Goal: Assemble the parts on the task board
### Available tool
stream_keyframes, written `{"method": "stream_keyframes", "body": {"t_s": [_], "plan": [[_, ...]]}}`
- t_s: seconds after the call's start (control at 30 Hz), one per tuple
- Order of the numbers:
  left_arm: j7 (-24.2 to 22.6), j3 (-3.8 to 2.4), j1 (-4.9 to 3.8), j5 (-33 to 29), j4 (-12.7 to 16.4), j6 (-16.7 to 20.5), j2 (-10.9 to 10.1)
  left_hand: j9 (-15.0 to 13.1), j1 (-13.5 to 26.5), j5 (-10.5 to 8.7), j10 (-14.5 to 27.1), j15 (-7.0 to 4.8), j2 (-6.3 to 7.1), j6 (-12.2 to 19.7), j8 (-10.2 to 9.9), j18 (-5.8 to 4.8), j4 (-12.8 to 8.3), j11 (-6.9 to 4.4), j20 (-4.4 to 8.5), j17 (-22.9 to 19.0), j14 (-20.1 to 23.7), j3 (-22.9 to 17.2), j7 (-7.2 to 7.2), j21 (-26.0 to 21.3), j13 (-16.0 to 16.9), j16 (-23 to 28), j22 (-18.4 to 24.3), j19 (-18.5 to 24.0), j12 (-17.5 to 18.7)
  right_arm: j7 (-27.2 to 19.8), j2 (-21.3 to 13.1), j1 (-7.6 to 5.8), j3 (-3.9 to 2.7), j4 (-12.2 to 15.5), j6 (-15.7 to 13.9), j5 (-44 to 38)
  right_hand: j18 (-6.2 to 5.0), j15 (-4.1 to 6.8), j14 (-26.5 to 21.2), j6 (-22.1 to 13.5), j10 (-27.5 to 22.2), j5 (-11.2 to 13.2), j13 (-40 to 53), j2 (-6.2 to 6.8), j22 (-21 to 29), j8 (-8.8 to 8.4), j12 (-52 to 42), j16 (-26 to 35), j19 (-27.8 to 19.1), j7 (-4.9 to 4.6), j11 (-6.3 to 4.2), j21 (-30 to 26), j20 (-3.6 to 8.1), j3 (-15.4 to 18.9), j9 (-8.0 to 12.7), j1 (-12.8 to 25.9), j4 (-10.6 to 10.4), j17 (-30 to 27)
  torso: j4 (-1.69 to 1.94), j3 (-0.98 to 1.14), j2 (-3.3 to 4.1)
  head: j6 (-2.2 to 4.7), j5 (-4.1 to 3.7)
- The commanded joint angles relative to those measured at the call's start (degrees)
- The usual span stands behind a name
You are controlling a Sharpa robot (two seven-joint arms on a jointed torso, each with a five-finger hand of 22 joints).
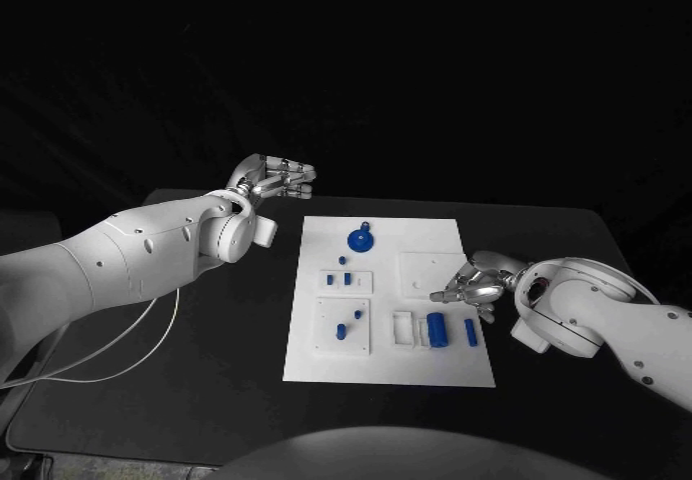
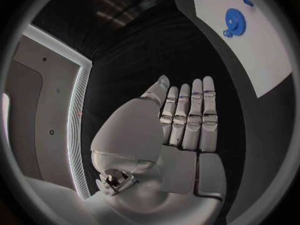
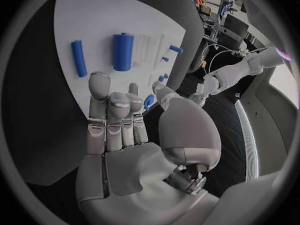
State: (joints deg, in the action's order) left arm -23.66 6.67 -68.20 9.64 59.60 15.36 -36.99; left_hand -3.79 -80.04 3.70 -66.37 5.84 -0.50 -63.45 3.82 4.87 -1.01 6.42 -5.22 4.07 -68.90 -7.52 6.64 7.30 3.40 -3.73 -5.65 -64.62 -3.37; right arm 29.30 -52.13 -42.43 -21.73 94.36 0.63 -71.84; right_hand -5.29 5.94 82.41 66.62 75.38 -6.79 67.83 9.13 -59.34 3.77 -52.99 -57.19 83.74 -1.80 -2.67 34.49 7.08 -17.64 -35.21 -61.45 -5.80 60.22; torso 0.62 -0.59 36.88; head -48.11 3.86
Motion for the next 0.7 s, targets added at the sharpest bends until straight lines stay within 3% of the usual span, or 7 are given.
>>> {"method": "stream_keyframes", "body": {"t_s": [0.03, 0.13, 0.3, 0.33, 0.37, 0.5, 0.7], "plan": [[0.1, -0.05, 0.29, -0.8, 0.0, -2.1, 0.3, 0.1, 0.8, -0.22, -0.1, 0.21, 0.07, 0.6, -0.3, 0.26, 0.3, 0.11, -0.01, -0.1, 0.5, -0.3, 0.12, 0.0, -0.1, 0.2, 0.1, 0.6, 0.0, 7.1, 0.5, 0.21, 0.23, -0.3, 6.2, 0.6, 0.67, -0.09, 0.5, -0.3, 0.7, -0.5, 1.4, 0.73, -0.9, -0.05, 0.0, -0.2, 2.5, 0.12, 0.03, 0.6, 0.06, -0.5, -1.9, 0.4, -0.2, 1.1, -0.15, -0.16, -0.79, -0.23, -0.09], [1.1, -0.04, 0.59, -0.4, -0.2, -3.4, 0.5, 0.1, 1.8, -0.43, 0.0, 0.51, 0.62, 1.9, -0.3, 0.08, 0.9, 0.22, -0.34, -0.1, 1.3, 0.6, 0.08, -0.4, 0.0, 0.2, 0.3, 1.1, 0.0, 8.6, 1.0, 0.30, 0.57, -0.6, 6.2, 0.6, 0.69, -0.02, 0.7, -0.5, 1.0, -1.1, 2.5, 0.79, -2.0, -0.07, -0.3, -0.6, 2.6, 0.24, 0.04, 1.4, 0.09, -0.6, -3.4, 0.8, 0.4, 2.1, -0.16, -0.23, -1.13, -0.37, 0.08], [1.7, -0.02, 0.95, 0.2, -0.4, -4.3, 0.7, 0.1, 2.3, 1.03, 0.0, 0.69, 0.74, 2.6, -0.2, 0.11, 1.7, 0.21, -0.62, 0.1, 1.7, 3.9, -0.05, -0.8, 0.0, 0.2, 0.7, 1.1, 0.0, 10.0, 1.4, 0.36, 1.35, -0.9, 6.3, -0.5, 1.01, 0.32, 0.9, -0.1, 1.5, -0.1, 3.5, 1.47, -4.2, 1.23, 0.1, -0.7, 2.7, 1.15, -0.64, 3.3, 0.42, -1.2, -14.3, 1.6, -0.4, 3.1, 0.03, -0.32, -1.50, -0.90, -0.14], [1.8, -0.01, 1.00, 0.2, -0.5, -4.4, 0.8, 0.1, 1.8, 1.00, 0.1, 0.72, 0.05, 2.7, -0.2, 0.15, 1.9, 0.27, -0.67, 0.1, 1.8, 5.8, -0.05, -1.0, 0.0, 0.2, 1.0, 1.0, 0.0, 10.2, 1.4, 0.36, 1.49, -0.9, 6.3, -0.9, 1.05, 0.36, 1.0, -0.3, 1.5, 1.5, 3.5, 1.62, -4.3, 1.35, 0.2, -0.7, 2.7, 1.19, -0.67, 3.3, 0.48, -2.3, -16.1, 2.0, -0.6, 3.1, 0.03, -0.34, -1.55, -0.97, -0.15], [1.8, 0.00, 1.04, 0.3, -0.5, -4.6, 0.8, 0.1, 1.8, 1.00, 0.1, 0.72, 0.05, 2.7, -0.2, 0.15, 1.9, 0.27, -0.67, 0.1, 1.8, 5.8, -0.05, -1.0, 0.0, 0.2, 1.0, 1.0, 0.0, 10.4, 1.5, 0.37, 1.61, -0.8, 6.3, -1.3, 1.11, 0.37, 1.0, -0.9, 1.5, 3.2, 3.7, 2.77, -4.5, 1.27, 0.3, -0.7, 2.8, 1.09, -0.69, 3.2, 0.50, -6.2, -20.6, 3.5, -0.9, 3.3, 0.03, -0.36, -1.57, -1.04, -0.16], [2.0, 0.03, 1.14, 0.4, -0.6, -4.9, 0.8, 0.1, 1.3, 1.00, 0.3, 0.75, -0.67, 2.9, -0.2, 0.16, 2.0, 0.26, -0.70, 0.1, 1.8, 7.7, -0.04, -1.3, 0.0, 0.2, 1.2, 0.9, 0.0, 10.9, 1.6, 0.38, 2.02, -0.7, 6.8, -2.5, 1.19, 0.42, 1.1, -0.9, 1.6, 3.9, 4.0, 3.32, -5.1, -0.18, 0.6, -0.7, 2.9, 1.26, -0.58, 3.4, 0.61, -7.3, -24.9, 5.5, -0.9, 3.6, -0.05, -0.40, -1.55, -1.21, -0.21], [2.1, 0.07, 1.19, 0.4, -0.7, -5.3, 0.9, 0.1, 1.3, 1.02, 0.5, 0.78, -1.17, 3.0, -0.2, 0.15, 2.3, 0.34, -0.73, 0.1, 1.9, 8.7, 0.00, -1.5, 0.0, 0.2, 1.2, 0.8, 0.0, 11.6, 1.7, 0.38, 3.08, -0.1, 7.4, -3.8, 1.28, 0.50, 1.1, -1.1, 1.6, 4.0, 4.2, 3.67, -5.5, -0.03, 0.9, -0.7, 2.9, 1.20, -0.61, 3.5, 0.72, -7.5, -25.1, 7.0, -2.0, 3.9, 0.02, -0.35, -1.46, -1.33, -0.21]]}}
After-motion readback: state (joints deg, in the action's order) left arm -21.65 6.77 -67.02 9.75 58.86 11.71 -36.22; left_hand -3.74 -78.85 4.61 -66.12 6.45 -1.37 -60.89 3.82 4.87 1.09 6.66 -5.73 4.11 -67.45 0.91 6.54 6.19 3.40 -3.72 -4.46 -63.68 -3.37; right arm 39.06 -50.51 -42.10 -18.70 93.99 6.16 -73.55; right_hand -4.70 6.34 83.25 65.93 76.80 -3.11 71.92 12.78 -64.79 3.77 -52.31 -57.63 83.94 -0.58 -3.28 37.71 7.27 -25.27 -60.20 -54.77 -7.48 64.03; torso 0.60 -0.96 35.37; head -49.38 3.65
